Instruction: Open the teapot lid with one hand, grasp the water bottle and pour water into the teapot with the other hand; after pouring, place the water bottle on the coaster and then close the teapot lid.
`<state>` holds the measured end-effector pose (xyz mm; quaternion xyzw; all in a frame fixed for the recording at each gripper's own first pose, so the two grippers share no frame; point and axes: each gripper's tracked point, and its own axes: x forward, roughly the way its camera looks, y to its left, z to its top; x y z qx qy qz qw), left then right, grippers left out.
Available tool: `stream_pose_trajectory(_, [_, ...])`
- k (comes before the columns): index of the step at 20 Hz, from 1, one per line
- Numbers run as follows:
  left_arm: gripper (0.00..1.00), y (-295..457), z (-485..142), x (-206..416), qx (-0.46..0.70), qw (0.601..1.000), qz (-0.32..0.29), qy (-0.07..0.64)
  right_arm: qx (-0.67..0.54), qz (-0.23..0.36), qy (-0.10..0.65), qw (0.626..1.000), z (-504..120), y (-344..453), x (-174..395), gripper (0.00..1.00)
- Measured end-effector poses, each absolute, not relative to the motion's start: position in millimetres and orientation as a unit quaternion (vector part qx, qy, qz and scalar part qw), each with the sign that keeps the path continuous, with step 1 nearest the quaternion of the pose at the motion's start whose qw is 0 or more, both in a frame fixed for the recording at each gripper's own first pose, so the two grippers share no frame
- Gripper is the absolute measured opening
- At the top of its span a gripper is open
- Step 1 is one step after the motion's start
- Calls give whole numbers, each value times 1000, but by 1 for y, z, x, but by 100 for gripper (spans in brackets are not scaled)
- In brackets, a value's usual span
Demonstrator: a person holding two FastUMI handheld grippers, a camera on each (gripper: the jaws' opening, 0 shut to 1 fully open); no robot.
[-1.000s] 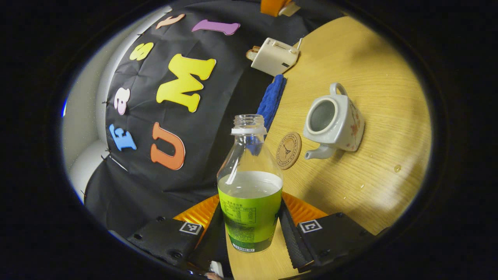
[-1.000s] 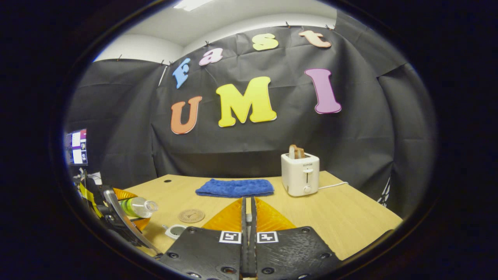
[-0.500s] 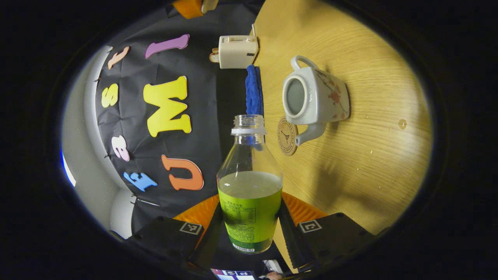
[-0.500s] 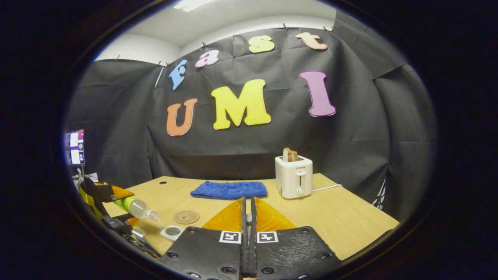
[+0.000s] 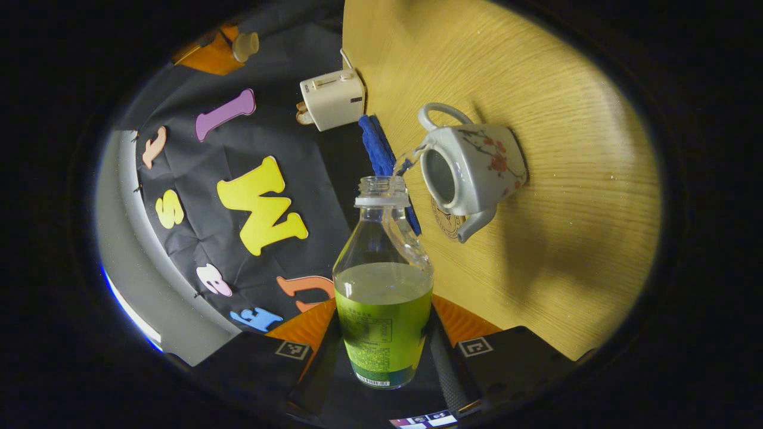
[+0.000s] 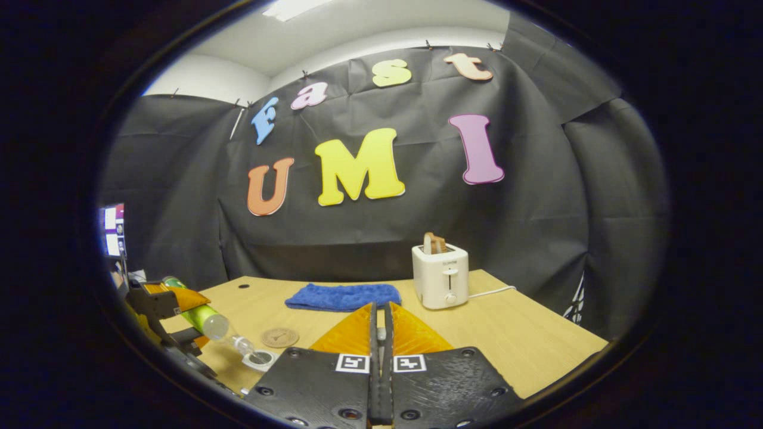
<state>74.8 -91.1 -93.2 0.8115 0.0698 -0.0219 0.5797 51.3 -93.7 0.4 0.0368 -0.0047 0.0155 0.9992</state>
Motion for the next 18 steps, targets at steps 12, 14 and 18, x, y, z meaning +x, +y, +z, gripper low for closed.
stream_pose_trajectory(12, [72,-76,-105,82,825,555,-21,100,41,10,1,999,-1,-104,54,0])
stream_pose_trajectory(14, [75,-75,-101,82,834,543,-18,99,39,10,1,999,-1,-104,53,0])
stream_pose_trajectory(18, [75,-74,-91,81,853,513,-10,98,36,6,3,999,-2,-107,54,0])
